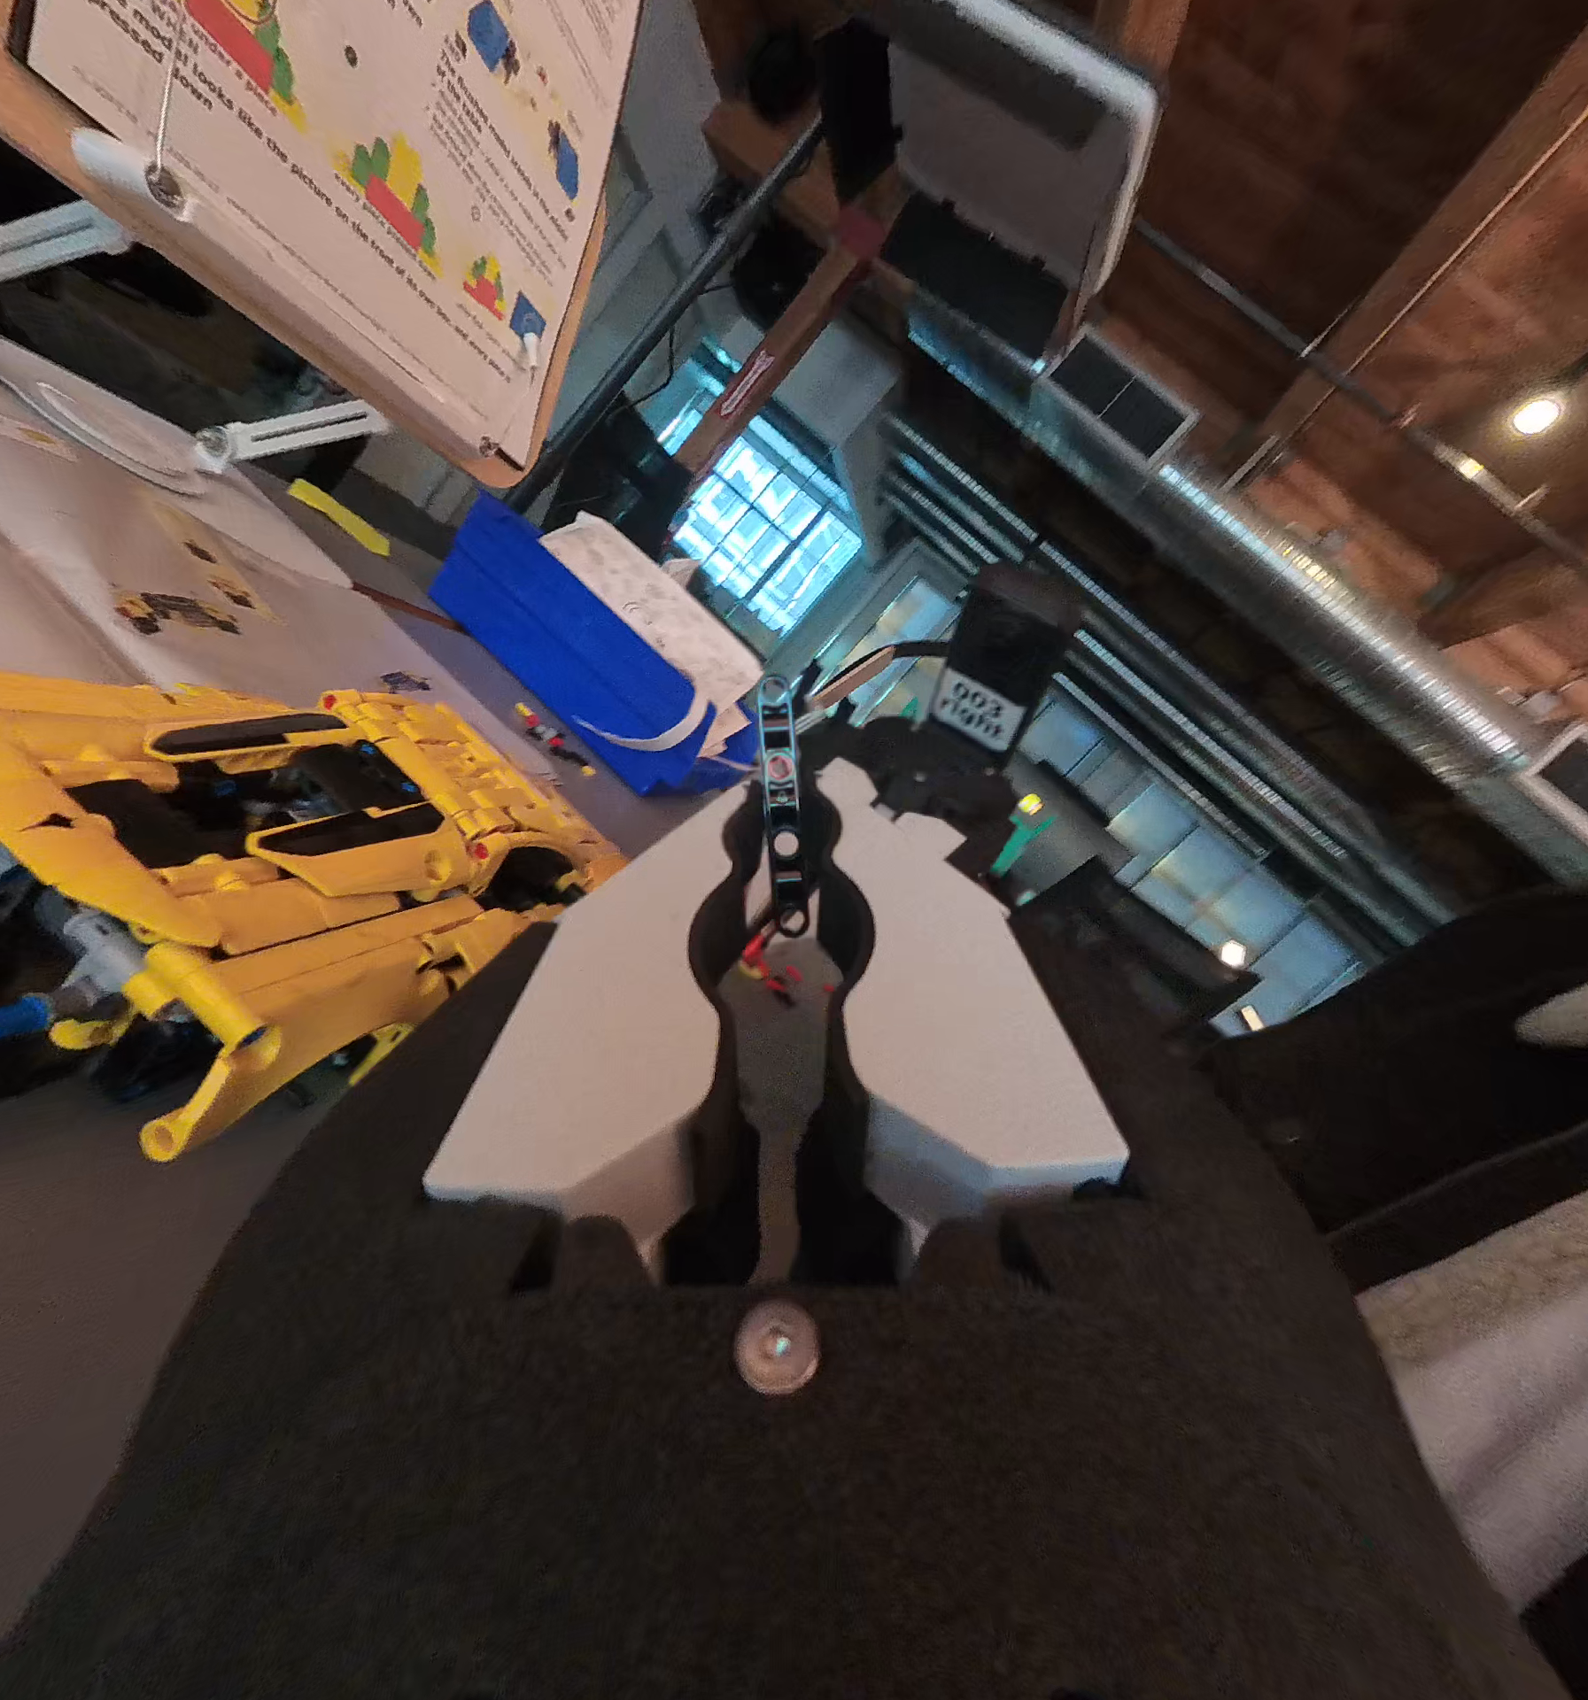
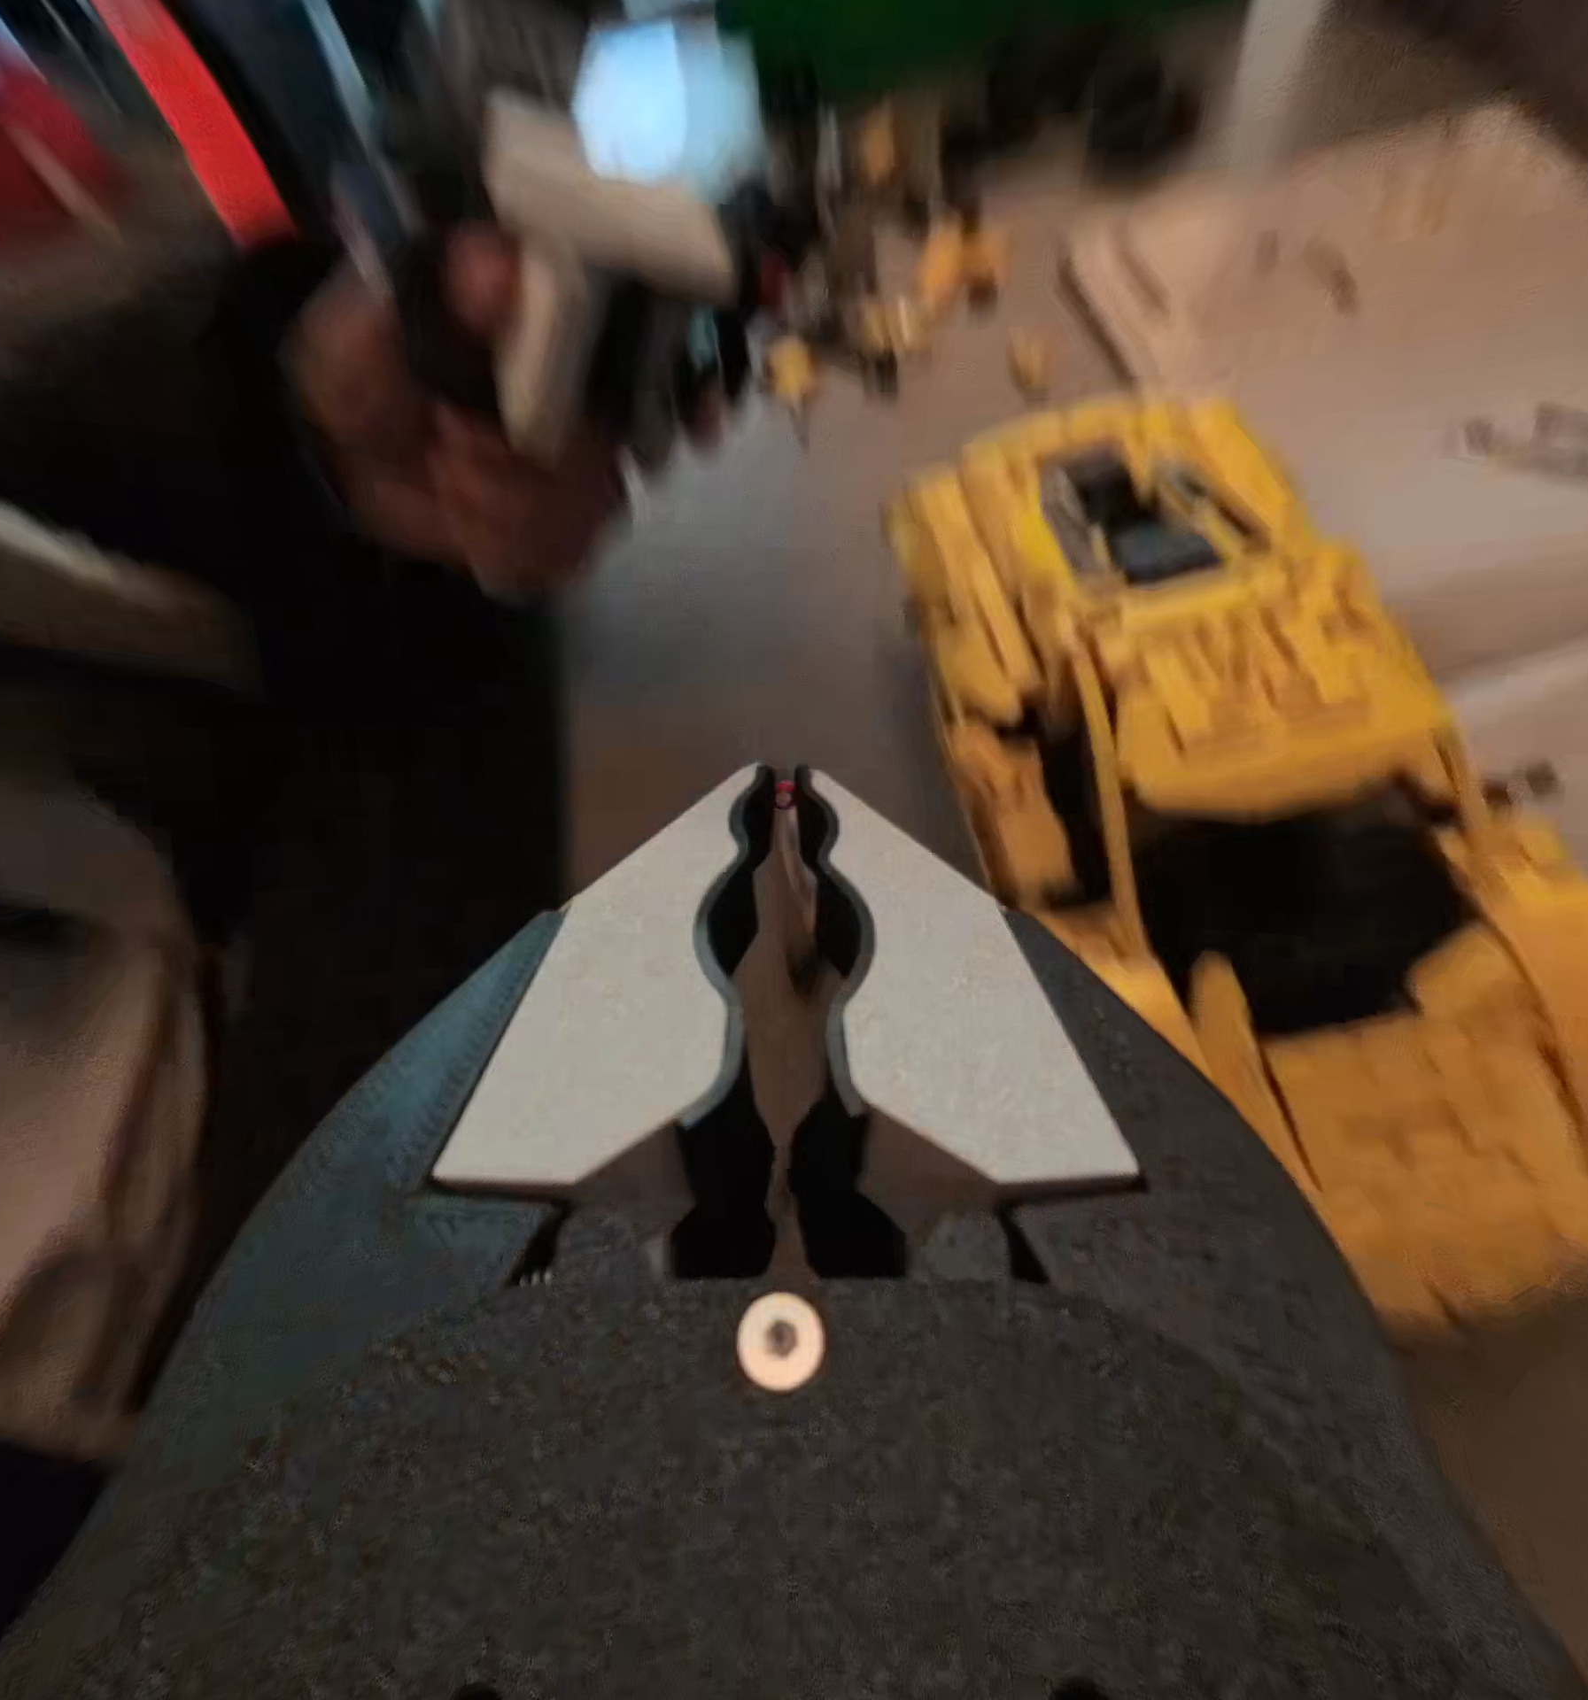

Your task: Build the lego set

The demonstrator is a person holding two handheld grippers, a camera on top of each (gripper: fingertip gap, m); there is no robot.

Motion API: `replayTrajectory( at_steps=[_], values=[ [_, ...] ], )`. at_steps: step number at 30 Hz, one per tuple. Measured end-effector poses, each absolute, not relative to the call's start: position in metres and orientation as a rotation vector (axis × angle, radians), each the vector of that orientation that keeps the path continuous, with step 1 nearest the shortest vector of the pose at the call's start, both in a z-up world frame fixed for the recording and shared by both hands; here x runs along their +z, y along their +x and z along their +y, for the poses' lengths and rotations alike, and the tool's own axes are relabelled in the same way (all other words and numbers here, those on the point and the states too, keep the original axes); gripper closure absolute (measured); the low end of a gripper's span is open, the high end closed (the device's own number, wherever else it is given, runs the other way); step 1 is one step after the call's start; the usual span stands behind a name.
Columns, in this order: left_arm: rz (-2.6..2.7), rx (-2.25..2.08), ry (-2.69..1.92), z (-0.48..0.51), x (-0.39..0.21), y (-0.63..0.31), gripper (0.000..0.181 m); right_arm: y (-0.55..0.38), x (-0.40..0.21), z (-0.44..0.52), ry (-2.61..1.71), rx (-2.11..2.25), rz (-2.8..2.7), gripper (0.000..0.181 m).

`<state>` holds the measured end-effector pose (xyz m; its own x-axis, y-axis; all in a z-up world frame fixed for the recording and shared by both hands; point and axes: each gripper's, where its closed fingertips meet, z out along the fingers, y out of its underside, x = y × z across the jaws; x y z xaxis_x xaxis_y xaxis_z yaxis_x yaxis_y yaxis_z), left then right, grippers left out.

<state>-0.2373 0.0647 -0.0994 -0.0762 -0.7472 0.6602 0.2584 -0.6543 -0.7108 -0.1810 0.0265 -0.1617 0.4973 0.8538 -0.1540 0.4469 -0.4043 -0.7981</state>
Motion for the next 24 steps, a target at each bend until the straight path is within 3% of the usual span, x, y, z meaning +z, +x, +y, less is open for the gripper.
replayTrajectory(
  at_steps=[6, 12, 24],
  values=[
    [0.731, -1.635, -1.519, 0.052, -0.108, -0.223, 0.174, -0.074, -0.211, -0.027, -2.393, 0.112, -1.399, 0.178],
    [0.744, -1.62, -1.533, 0.051, -0.112, -0.222, 0.174, -0.029, -0.229, -0.056, -2.599, 0.135, -1.365, 0.177],
    [0.745, -1.632, -1.537, 0.05, -0.113, -0.222, 0.174, -0.024, -0.244, -0.061, -2.614, 0.14, -1.392, 0.177]
  ],
)
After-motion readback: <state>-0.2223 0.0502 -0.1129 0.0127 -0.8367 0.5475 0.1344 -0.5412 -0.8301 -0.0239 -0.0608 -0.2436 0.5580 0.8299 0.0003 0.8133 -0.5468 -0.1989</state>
